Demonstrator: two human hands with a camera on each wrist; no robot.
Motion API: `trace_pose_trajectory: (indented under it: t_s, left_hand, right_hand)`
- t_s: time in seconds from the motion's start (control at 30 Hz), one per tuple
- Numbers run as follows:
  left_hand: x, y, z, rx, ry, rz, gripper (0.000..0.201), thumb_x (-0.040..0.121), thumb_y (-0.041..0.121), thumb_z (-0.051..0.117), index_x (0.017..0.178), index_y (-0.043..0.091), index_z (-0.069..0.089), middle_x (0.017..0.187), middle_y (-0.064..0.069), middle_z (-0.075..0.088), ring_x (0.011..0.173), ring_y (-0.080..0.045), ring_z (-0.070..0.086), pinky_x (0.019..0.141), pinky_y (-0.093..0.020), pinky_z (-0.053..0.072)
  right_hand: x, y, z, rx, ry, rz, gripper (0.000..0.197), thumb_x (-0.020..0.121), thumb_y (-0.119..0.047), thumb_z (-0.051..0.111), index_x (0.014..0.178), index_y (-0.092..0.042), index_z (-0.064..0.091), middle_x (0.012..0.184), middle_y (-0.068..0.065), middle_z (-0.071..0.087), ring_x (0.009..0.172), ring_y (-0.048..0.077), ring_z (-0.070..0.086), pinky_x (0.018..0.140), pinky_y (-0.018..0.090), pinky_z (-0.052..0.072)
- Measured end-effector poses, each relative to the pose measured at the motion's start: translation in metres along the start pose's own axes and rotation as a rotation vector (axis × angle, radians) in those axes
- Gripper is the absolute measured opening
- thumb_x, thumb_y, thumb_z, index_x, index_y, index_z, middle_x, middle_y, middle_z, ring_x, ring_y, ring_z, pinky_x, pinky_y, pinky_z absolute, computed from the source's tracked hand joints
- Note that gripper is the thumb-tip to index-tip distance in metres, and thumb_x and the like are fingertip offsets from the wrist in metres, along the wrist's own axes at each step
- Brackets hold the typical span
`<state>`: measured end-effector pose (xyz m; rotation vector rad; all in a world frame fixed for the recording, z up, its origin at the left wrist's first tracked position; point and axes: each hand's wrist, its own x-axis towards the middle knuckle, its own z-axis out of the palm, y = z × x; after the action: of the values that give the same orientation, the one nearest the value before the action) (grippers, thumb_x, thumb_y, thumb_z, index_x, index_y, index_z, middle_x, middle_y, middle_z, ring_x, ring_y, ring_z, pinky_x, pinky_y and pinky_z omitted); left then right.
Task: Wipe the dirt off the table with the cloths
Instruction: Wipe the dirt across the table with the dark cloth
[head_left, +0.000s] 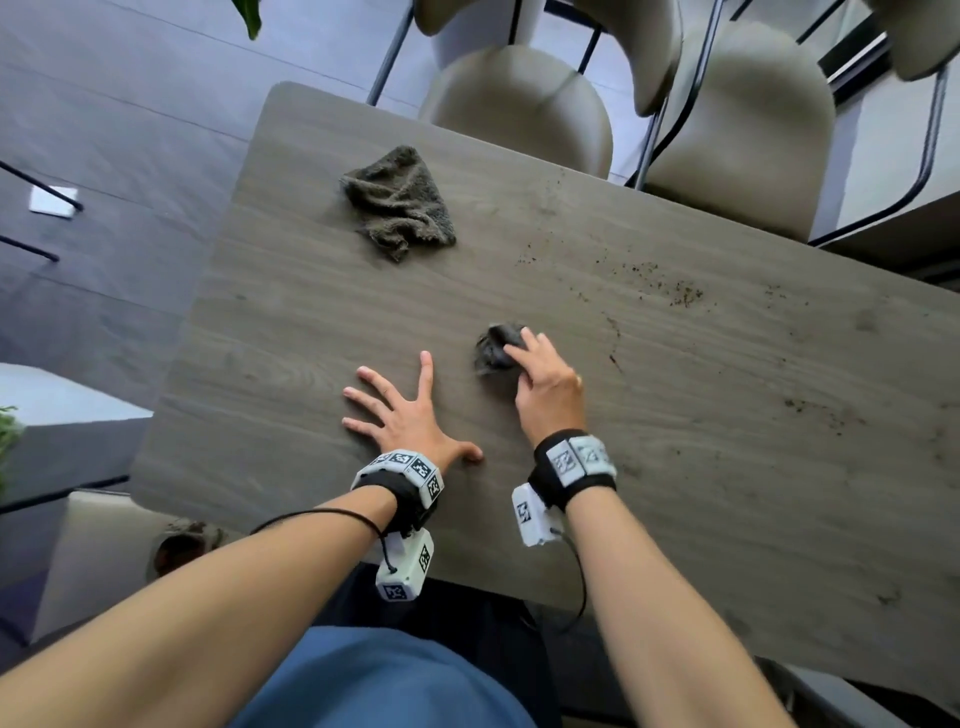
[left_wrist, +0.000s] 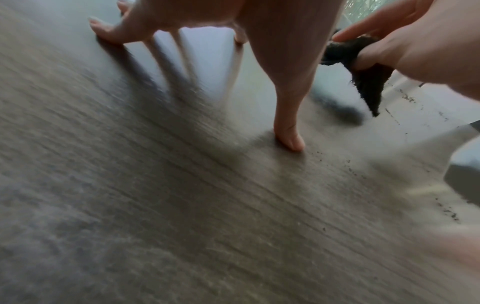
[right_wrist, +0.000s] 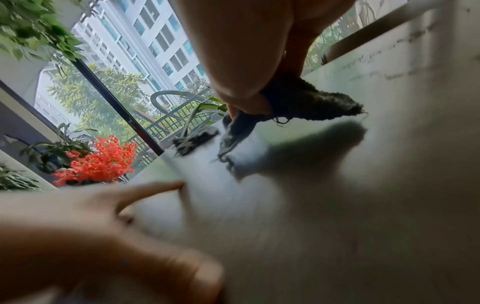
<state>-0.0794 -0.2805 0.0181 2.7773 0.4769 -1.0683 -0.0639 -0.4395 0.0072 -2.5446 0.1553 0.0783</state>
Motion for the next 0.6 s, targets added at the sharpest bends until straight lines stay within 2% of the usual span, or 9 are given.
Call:
trace_pose_trajectory:
  t_s: [0.1,0.17,0.27,0.33,0.43,0.6]
  left_hand:
    - [-0.001,-0.004,0.002,0.021,0.040,0.085,0.148,0.047,0.077,0.082,0.155,0.043,-0.013,0.155,-0.034,-0.028,0.146,-0.049,-0.024,0.111,-0.077,0.008]
    - [0.002,-0.003,0.002,0.026,0.073,0.155,0.135,0.053,0.075,0.080,0.157,0.042,0.000,0.159,-0.030,-0.021,0.149,-0.044,-0.023,0.113,-0.075,0.008]
    - [0.013,-0.003,-0.008,-0.060,0.117,0.166,0.106,0.063,0.069,0.076,0.151,0.043,0.022,0.161,-0.020,-0.004,0.151,-0.041,-0.010,0.113,-0.073,0.015]
    - [0.022,0.001,-0.020,-0.091,0.137,0.159,0.099,0.064,0.068,0.077,0.147,0.046,0.027,0.157,-0.012,0.006,0.149,-0.039,0.002,0.110,-0.074,0.021]
    - [0.042,0.015,-0.042,-0.086,0.101,0.143,0.115,0.053,0.069,0.085,0.148,0.050,0.024,0.156,-0.006,0.008,0.147,-0.037,0.008,0.108,-0.075,0.025]
    - [0.066,0.045,-0.076,0.043,-0.021,0.161,0.146,0.043,0.059,0.095,0.153,0.053,-0.001,0.163,-0.012,-0.013,0.151,-0.042,-0.010,0.106,-0.077,0.024]
  right_hand:
    - [-0.035,-0.018,0.023,-0.012,-0.075,0.079,0.050,0.078,0.005,0.059,0.117,-0.024,0.070,0.139,-0.002,0.055,0.130,0.020,0.050,0.098,0.036,0.047]
    - [-0.046,-0.019,0.033,-0.004,-0.050,0.104,0.052,0.076,0.006,0.062,0.116,-0.026,0.071,0.139,-0.003,0.056,0.129,0.019,0.052,0.094,0.034,0.050]
    - [-0.041,-0.017,0.034,-0.025,-0.058,0.102,0.053,0.074,0.006,0.064,0.115,-0.026,0.071,0.138,-0.003,0.056,0.128,0.020,0.053,0.092,0.033,0.051]
    - [-0.042,-0.014,0.032,-0.078,-0.073,0.064,0.058,0.071,0.008,0.063,0.118,-0.027,0.069,0.139,-0.004,0.055,0.129,0.019,0.052,0.092,0.031,0.050]
    - [-0.034,-0.009,0.030,-0.105,-0.068,0.031,0.064,0.067,0.012,0.060,0.118,-0.025,0.069,0.141,-0.004,0.054,0.131,0.019,0.050,0.094,0.029,0.049]
    - [0.010,0.008,0.020,-0.135,-0.014,0.039,0.066,0.065,0.015,0.057,0.116,-0.024,0.070,0.139,-0.002,0.056,0.129,0.023,0.051,0.090,0.030,0.051]
